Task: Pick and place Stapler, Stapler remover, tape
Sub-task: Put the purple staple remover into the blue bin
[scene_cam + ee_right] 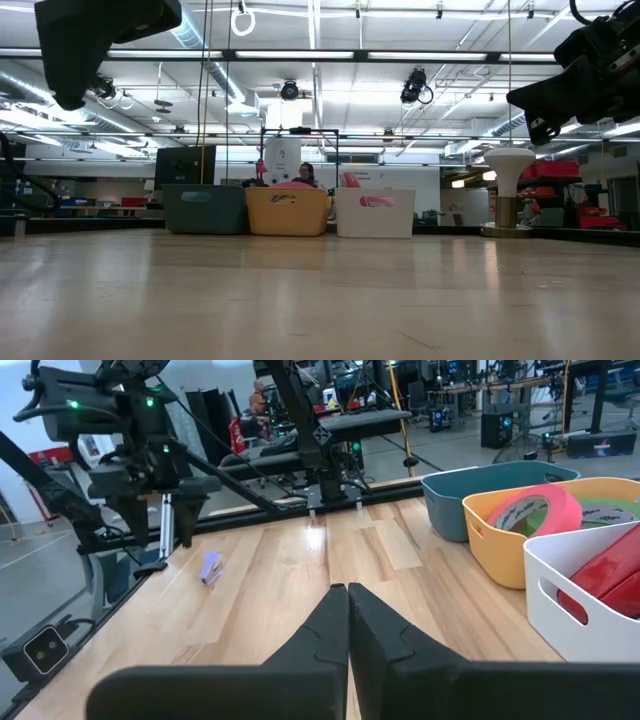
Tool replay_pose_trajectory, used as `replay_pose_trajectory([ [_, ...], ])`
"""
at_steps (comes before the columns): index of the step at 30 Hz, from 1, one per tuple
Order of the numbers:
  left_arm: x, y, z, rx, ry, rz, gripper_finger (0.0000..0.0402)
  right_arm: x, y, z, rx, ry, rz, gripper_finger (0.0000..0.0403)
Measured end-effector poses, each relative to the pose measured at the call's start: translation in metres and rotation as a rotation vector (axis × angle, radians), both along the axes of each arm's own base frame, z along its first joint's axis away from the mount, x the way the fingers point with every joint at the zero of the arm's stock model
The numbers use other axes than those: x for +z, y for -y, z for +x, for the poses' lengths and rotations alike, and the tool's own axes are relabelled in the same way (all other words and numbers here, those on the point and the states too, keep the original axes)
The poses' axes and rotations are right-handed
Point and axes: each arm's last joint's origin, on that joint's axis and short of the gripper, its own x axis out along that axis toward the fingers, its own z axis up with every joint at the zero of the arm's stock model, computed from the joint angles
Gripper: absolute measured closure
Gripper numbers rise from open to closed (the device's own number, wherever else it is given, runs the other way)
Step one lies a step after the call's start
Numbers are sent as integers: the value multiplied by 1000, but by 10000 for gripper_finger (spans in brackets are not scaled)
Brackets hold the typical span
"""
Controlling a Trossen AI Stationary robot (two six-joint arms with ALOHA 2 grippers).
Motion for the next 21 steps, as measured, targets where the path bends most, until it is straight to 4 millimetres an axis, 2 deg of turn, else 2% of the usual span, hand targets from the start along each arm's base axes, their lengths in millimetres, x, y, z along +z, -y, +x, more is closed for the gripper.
replay_pose_trajectory([
  [7, -11, 1, 3, 9, 14, 23, 55, 0, 0, 0, 0, 0, 0, 396],
  [21, -56, -10, -12, 1, -69, 44, 56, 0, 0, 0, 0, 0, 0, 396],
])
